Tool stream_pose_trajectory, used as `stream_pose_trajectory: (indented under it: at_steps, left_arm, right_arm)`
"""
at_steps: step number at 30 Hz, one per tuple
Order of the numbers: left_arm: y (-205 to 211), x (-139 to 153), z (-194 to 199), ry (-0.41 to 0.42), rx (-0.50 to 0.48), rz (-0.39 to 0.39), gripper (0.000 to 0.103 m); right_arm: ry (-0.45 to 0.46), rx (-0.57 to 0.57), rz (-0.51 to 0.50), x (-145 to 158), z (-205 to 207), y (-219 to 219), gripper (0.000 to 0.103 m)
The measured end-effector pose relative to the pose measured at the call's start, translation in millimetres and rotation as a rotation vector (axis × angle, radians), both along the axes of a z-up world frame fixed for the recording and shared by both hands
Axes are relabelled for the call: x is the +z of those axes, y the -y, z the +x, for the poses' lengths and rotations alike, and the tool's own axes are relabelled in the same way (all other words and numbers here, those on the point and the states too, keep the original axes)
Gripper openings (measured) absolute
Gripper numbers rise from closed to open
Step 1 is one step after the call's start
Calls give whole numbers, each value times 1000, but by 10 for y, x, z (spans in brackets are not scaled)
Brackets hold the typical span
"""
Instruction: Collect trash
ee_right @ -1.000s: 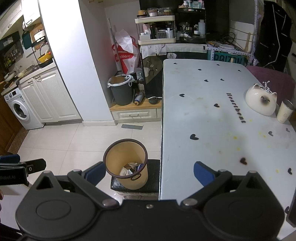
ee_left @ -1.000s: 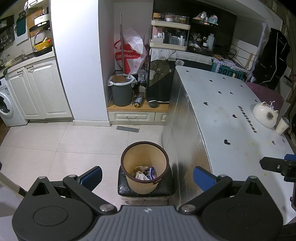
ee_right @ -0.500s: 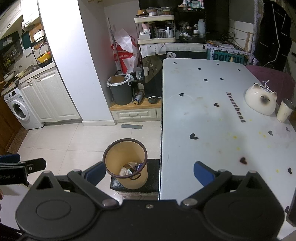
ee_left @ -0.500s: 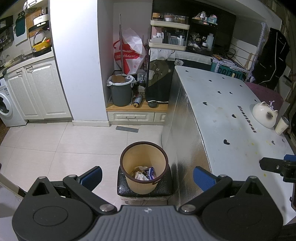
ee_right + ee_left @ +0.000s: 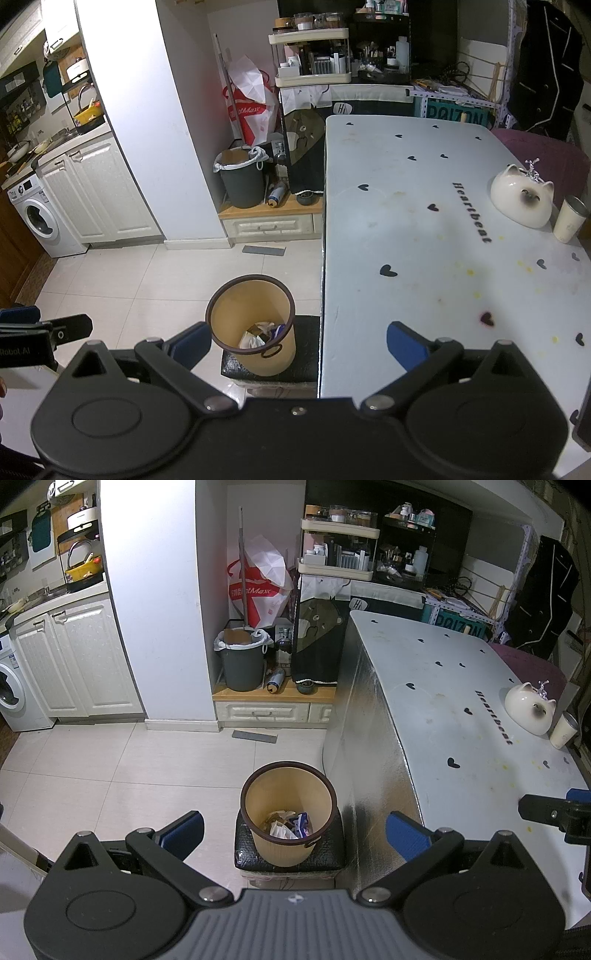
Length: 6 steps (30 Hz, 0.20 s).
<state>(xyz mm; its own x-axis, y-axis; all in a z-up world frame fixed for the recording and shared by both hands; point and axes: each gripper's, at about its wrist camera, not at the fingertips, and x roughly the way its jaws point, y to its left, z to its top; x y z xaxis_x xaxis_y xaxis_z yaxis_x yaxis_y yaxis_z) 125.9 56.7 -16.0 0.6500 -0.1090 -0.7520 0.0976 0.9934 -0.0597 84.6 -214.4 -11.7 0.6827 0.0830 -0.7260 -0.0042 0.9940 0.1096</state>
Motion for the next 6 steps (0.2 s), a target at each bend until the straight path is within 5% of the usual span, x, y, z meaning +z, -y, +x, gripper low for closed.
stream_pose_trajectory:
  at_steps: [6]
  left_arm:
    - [4, -3, 20, 3, 2, 4, 103]
  right_arm:
    - [-1, 1, 0, 0, 2, 3, 102]
